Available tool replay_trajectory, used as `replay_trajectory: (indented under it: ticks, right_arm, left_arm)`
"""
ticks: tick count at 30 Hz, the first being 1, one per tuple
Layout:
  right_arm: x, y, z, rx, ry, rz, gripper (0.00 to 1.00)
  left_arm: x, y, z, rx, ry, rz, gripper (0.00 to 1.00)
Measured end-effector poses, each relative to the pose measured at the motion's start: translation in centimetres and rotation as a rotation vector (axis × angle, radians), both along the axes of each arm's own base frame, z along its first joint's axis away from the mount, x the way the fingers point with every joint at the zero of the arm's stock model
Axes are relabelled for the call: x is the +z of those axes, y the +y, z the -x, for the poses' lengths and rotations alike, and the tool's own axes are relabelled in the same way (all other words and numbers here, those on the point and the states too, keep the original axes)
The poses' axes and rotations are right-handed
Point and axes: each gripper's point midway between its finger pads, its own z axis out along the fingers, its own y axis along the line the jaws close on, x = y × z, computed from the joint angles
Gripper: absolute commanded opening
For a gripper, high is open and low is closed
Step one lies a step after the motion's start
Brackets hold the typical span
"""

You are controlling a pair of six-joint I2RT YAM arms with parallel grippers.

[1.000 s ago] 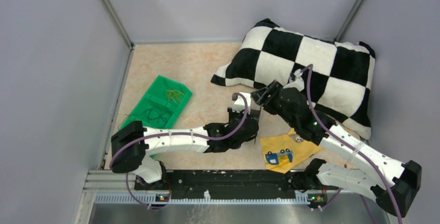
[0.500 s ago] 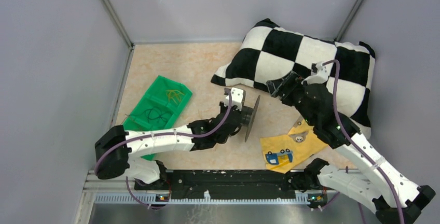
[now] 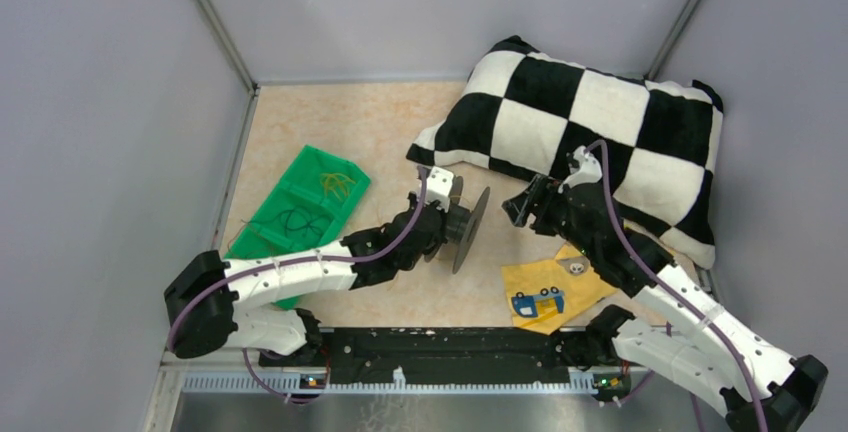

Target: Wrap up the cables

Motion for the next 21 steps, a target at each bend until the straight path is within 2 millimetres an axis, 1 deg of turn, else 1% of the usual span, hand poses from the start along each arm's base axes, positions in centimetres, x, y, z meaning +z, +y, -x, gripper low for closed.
replay_trajectory:
  ticks: [3, 5, 9, 11, 13, 15, 16, 18, 19, 21]
  right_arm:
    - [-1.8, -0.4, 0.6, -0.006, 0.036, 0.012, 0.73]
    - [-2.2, -0.7, 0.9, -0.010, 0.037, 0.009, 0.75]
    - [-2.3, -1.6, 1.5, -0.023, 0.005, -0.006, 0.77]
    - [-2.1, -2.0, 1.9, -0.023, -0.024, -0.011, 0.75]
    - [-1.6, -2.3, 2.1, -0.018, -0.056, -0.022, 0.72]
    - [-1.1, -2.3, 2.4, -0.008, -0.093, -0.040, 0.71]
    - [-0.7, -2.2, 2.5, 0.003, -0.113, -0.057, 0.71]
    - [-0.1, -1.5, 2.6, 0.035, -0.147, -0.094, 0.67]
    - [0.2, -1.0, 2.6, 0.057, -0.162, -0.116, 0.67]
    - [0.0, 0.1, 2.6, 0.098, -0.168, -0.152, 0.66]
  left_arm:
    - [0.0, -0.1, 0.1, -0.006, 0.003, 0.003, 0.00]
    - [0.0, 0.0, 0.0, -0.003, 0.002, 0.001, 0.00]
    - [0.3, 0.5, -0.5, 0.023, 0.010, -0.006, 0.00]
    - [1.6, 1.0, -1.4, 0.052, 0.022, -0.007, 0.00]
    - [4.3, 1.4, -2.6, 0.085, 0.013, 0.017, 0.00]
    - [8.6, 1.6, -4.0, 0.131, -0.034, 0.080, 0.00]
    - [10.4, 1.8, -4.4, 0.150, -0.057, 0.108, 0.00]
    - [14.5, 2.1, -5.0, 0.188, -0.107, 0.169, 0.00]
    - [16.2, 2.3, -5.1, 0.202, -0.126, 0.194, 0.00]
    - [19.3, 2.9, -5.3, 0.233, -0.150, 0.219, 0.00]
